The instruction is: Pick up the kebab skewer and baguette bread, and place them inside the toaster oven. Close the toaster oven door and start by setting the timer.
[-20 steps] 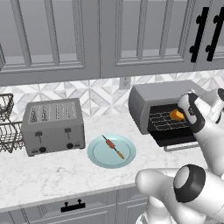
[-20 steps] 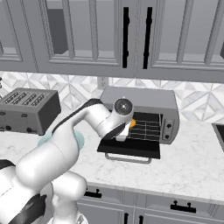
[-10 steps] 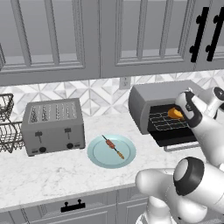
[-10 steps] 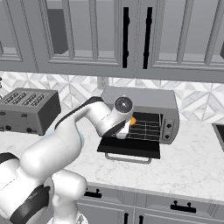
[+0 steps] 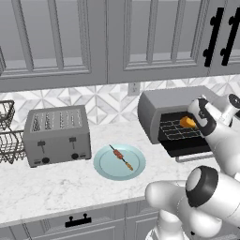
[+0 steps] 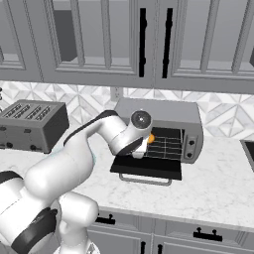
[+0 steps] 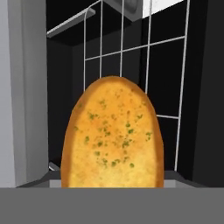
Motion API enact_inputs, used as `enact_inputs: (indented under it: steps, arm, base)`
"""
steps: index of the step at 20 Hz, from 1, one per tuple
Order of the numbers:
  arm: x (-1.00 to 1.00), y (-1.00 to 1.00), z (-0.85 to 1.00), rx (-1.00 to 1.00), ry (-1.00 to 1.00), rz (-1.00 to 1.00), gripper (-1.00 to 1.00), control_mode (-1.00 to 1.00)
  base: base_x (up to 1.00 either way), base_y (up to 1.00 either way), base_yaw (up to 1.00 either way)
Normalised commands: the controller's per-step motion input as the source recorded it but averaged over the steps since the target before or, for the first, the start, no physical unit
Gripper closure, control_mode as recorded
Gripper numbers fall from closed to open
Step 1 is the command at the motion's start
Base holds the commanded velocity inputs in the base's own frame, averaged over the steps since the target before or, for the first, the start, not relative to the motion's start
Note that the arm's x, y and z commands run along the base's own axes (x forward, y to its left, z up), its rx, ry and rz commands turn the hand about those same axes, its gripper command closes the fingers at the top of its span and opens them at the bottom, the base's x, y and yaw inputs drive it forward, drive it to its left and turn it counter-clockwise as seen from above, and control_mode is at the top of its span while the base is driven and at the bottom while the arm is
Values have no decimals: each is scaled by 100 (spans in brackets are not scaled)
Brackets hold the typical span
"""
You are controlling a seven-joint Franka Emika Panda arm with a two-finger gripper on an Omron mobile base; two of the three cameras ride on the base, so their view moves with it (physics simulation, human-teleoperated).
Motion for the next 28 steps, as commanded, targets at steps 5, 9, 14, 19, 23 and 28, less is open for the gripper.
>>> enact_inputs:
  steps: [5,9,14,19,23,28]
  arm:
    - [2,0,-10,0,0,0,100,-100]
    - [17,0,0,0,0,0,100,-100]
    - [19,0,0,0,0,0,100,-100]
    - [22,0,0,0,0,0,100,-100]
    - [21,1,0,0,0,0,100,-100]
    - [4,0,-23,0,0,0,100,-100]
  base:
    - [0,0,0]
    - [0,0,0]
    - [0,0,0]
    - [0,0,0]
    - [0,0,0]
    - [0,0,0]
